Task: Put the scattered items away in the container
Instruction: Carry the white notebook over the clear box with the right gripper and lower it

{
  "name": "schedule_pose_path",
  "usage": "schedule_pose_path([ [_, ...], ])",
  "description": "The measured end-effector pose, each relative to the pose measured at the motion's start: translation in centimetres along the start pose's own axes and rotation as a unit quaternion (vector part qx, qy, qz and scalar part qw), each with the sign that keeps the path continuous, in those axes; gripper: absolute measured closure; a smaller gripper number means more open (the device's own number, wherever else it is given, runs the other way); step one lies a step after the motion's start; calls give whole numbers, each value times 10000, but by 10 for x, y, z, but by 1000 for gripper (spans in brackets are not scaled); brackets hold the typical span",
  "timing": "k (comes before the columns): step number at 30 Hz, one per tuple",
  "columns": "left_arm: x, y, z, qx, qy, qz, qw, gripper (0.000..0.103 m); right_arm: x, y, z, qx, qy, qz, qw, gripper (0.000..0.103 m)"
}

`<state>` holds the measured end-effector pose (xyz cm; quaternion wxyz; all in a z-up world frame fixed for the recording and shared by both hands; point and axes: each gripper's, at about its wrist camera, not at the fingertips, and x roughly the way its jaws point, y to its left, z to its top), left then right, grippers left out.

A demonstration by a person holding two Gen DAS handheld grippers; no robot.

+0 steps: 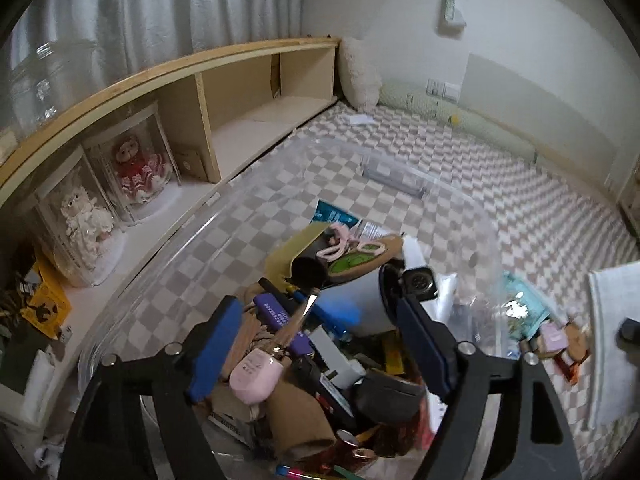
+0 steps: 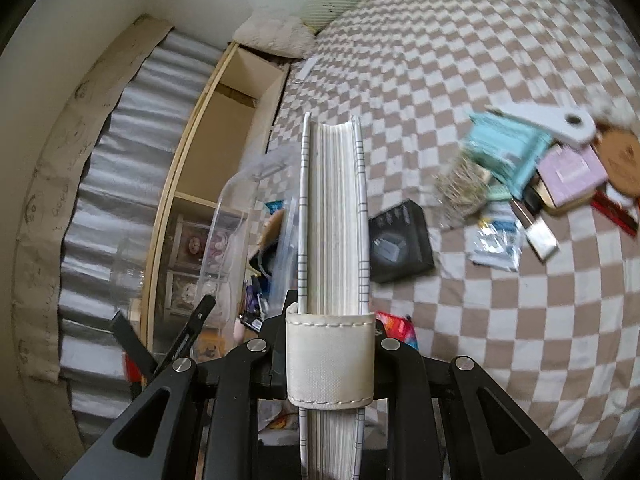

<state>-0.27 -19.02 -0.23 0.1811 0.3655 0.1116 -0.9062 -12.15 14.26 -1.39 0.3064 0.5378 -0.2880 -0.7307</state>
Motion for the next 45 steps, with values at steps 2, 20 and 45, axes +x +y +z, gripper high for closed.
schedule_pose_path([
  [2,-5,0,0,-57,-51,-66,9999,19,3,18,9,-166,-74,5,9998,81],
  [20,1,-25,-3,341,-27,-122,9993,19,74,128,57,-2020,-892,346,9747,81],
  [45,23,-40,-12,658,297,-65,9974,19,194,150,45,-4921,-1119,-1217,8547,81],
])
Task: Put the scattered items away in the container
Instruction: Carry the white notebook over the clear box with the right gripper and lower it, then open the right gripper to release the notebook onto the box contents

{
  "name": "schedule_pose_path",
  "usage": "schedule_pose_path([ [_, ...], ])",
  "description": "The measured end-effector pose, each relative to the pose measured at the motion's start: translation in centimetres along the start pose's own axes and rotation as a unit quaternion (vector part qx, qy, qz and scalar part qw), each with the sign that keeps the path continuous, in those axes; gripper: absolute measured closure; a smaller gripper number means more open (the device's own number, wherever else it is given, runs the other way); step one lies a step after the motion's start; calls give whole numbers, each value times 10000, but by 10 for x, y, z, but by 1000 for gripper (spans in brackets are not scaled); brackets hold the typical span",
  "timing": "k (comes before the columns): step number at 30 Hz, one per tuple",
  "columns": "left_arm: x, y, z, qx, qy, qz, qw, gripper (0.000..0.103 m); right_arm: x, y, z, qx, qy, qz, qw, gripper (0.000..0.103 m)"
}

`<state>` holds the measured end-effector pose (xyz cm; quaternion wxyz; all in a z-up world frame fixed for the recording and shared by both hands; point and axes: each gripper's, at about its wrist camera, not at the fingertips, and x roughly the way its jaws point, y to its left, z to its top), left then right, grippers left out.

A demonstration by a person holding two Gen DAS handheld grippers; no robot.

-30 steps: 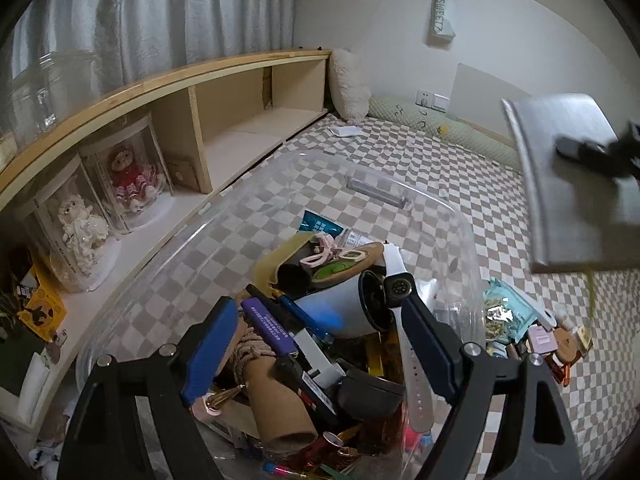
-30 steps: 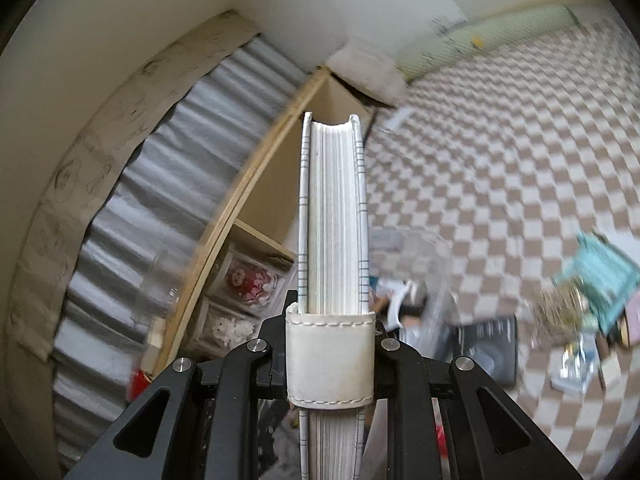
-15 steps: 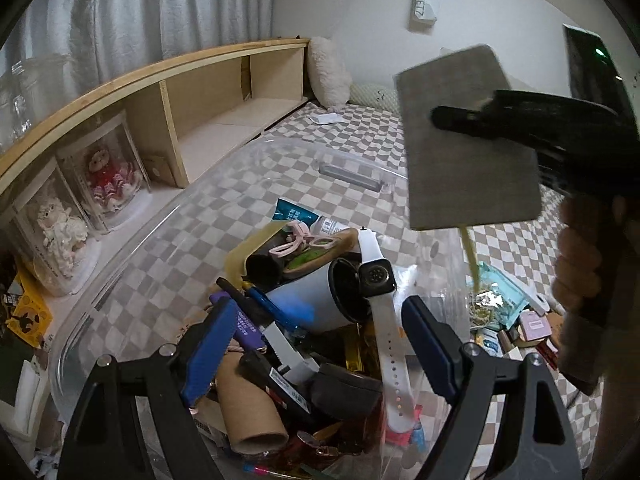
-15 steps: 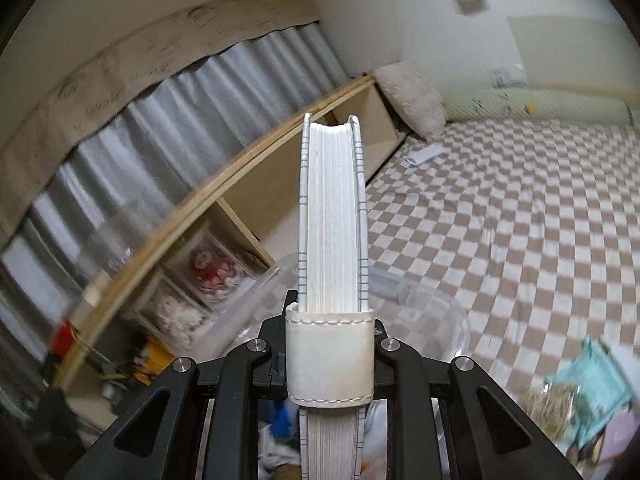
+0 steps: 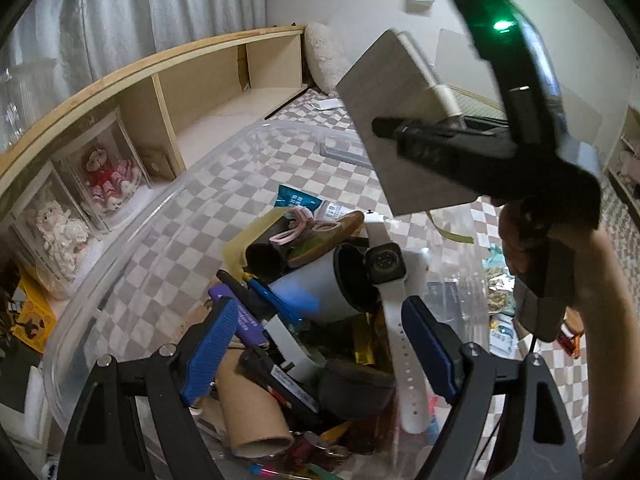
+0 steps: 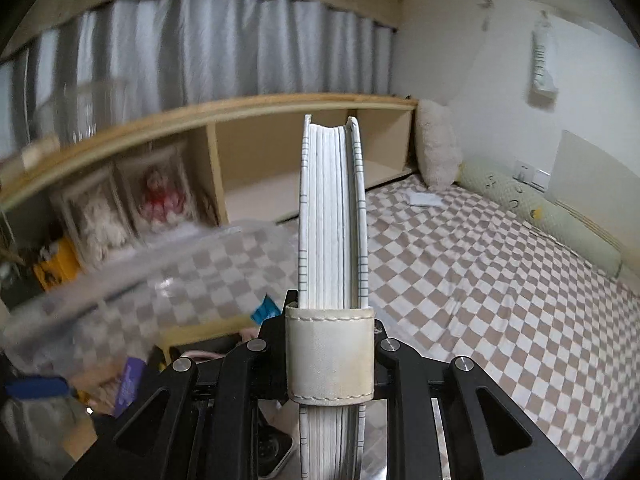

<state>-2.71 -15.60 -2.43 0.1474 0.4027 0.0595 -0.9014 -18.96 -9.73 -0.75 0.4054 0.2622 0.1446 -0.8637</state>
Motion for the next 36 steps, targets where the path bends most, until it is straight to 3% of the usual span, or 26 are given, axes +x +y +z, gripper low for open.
schedule_pose_path([
  [3,1,2,-1,-7,40,-29,10000,19,12,12,-8,-517,137,-354,9979,81],
  [8,0,4,-1,-21,69,-81,9999,19,36,41,-32,-1797,459,-1056,9770,82],
  [11,0,4,-1,-11,77,-79,9999,19,40,47,-39,-2136,707,-1098,9682,82],
  [16,-4,3,-3,49,62,-35,10000,19,37,50,-35,-2023,981,-825,9709,81],
  [18,-5,2,-4,73,46,-21,10000,19,31,54,-34,-2036,891,-734,9722,57],
  [19,-6,2,-4,91,24,-10,10000,19,23,57,-32,-2079,669,-773,9728,23],
  [20,-7,2,-4,102,4,-1,9999,19,14,60,-30,-2109,437,-796,9733,2],
  [26,-12,-2,-3,114,-24,-56,9999,18,-26,51,-5,-1491,-200,-607,9867,2],
  [30,-17,-9,-3,194,-103,-75,9997,4,-39,28,5,-747,-239,-304,9965,0],
  [36,-22,-18,-2,272,-157,-202,9993,0,-50,-4,5,-62,-339,-228,9991,0],
])
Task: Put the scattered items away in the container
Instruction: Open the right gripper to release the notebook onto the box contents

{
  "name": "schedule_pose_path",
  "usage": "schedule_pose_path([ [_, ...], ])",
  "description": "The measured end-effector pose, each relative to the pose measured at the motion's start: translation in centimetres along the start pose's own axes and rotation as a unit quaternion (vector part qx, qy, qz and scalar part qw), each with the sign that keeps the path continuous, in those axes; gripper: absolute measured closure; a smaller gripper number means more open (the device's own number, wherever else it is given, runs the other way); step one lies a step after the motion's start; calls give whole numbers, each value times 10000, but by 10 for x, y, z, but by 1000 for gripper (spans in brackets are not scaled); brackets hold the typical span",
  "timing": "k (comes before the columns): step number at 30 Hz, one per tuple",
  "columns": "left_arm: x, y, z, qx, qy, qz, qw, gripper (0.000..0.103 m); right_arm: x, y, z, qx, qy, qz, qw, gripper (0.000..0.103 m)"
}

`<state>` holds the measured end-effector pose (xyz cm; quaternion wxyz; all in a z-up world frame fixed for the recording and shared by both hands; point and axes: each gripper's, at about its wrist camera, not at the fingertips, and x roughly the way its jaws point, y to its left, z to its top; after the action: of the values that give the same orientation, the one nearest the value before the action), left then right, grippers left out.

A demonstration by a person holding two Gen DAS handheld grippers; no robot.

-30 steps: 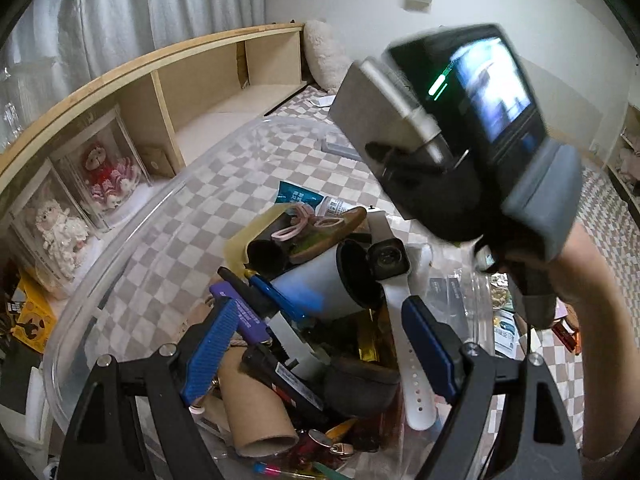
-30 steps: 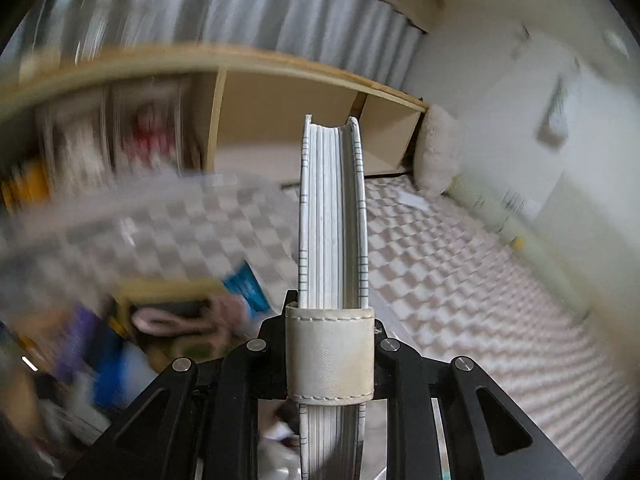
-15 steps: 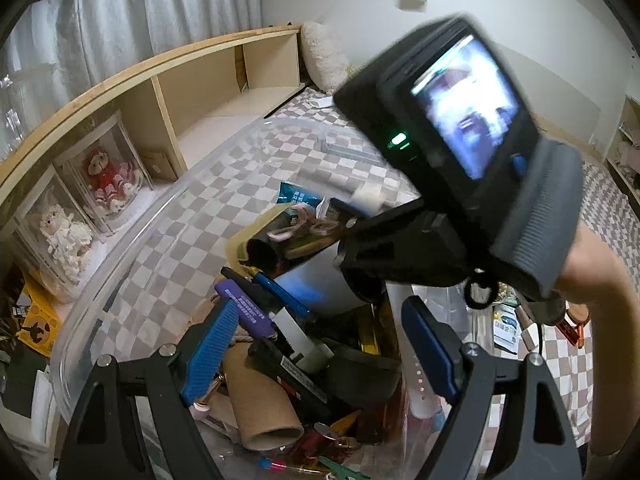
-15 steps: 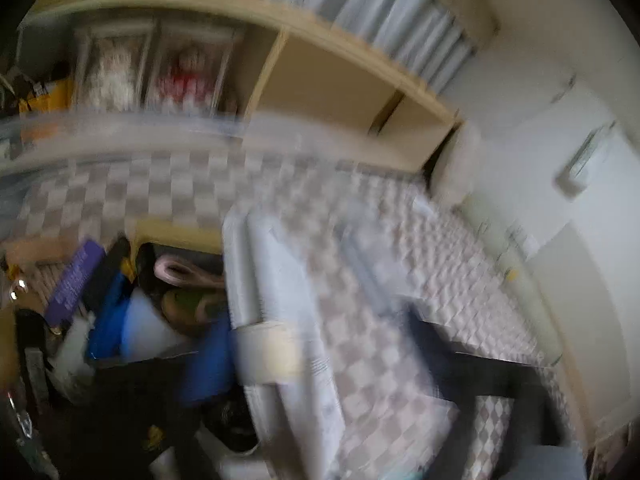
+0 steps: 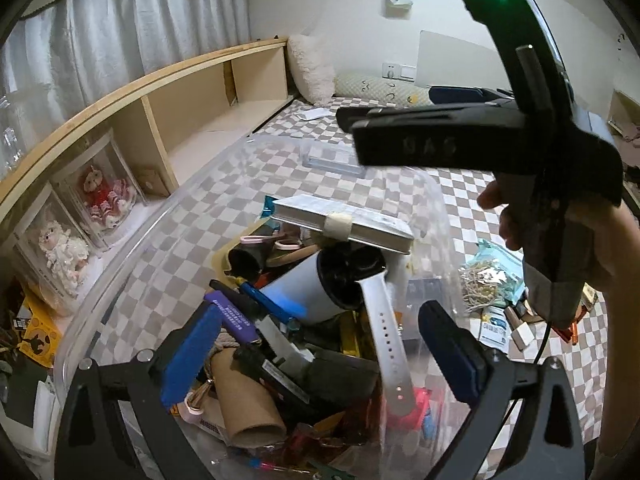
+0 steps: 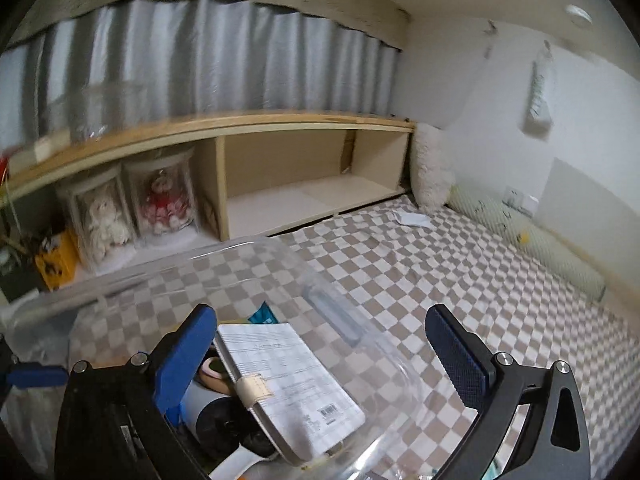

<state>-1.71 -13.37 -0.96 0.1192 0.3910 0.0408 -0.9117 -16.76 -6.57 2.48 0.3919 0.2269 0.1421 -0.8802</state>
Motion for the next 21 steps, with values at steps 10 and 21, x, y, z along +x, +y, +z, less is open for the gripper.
schedule_pose_path([
  [10,-4,-21,1,223,10,-22,9997,0,-28,-24,2,377,-403,12,9985,0],
  [21,-9,-32,7,143,-90,42,9998,0,-56,-30,-2,197,-461,-212,9985,0],
])
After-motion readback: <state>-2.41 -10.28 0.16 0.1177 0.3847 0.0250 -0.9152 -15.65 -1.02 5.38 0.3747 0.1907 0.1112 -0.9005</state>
